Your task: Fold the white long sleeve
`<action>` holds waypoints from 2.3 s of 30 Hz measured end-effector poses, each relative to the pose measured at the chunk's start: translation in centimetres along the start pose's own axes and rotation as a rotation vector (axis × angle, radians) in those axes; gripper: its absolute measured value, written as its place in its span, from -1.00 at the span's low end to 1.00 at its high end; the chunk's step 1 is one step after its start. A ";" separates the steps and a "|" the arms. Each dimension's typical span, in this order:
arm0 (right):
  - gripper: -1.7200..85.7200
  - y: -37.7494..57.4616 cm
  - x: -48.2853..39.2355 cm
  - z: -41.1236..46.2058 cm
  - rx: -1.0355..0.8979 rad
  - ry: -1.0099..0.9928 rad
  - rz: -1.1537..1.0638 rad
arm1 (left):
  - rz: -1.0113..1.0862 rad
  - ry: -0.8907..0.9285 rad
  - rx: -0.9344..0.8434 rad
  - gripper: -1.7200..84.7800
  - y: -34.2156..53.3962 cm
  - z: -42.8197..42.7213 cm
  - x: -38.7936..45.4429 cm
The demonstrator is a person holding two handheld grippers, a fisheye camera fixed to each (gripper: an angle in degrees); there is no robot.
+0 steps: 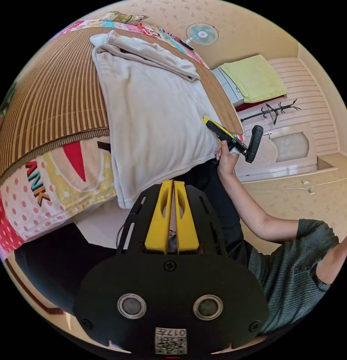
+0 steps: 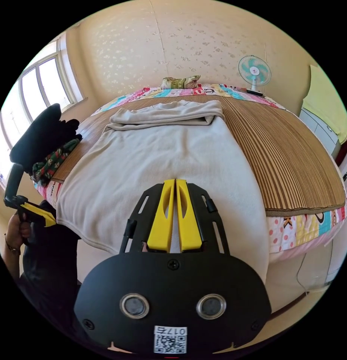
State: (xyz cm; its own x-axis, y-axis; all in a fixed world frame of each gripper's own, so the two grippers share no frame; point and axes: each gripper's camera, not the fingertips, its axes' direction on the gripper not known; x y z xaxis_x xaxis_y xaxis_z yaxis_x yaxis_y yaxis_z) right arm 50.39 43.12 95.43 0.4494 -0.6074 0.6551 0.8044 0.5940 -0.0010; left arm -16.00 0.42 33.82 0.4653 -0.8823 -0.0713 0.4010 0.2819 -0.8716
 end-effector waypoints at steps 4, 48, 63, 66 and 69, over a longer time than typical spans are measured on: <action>-0.95 -0.5 -1.6 -0.1 0.015 0.060 -0.024 | -0.039 0.011 0.062 -0.98 1.4 -2.0 -0.7; -0.79 -2.7 22.1 -21.9 -0.130 -0.399 0.546 | -0.072 0.588 0.386 -0.88 5.8 -3.9 -21.8; -0.89 -0.3 27.0 -34.1 0.391 -1.118 0.409 | 0.274 1.170 0.687 -0.98 8.1 -7.7 -24.2; -0.89 -1.6 26.1 -37.1 0.351 -1.068 0.336 | 0.199 0.830 0.708 -0.97 9.1 -10.9 -22.9; -0.89 -2.4 25.7 -38.6 0.271 -0.931 0.322 | -0.036 0.269 0.509 -0.90 7.6 -9.6 -20.2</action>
State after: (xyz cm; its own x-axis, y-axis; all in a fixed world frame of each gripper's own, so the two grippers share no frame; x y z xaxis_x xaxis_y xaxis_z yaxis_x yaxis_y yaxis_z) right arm 75.00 5.69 83.13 0.0556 0.1848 0.9812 0.5320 0.8261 -0.1857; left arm -29.95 16.74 23.98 0.2545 -0.9406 -0.2249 0.7731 0.3376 -0.5370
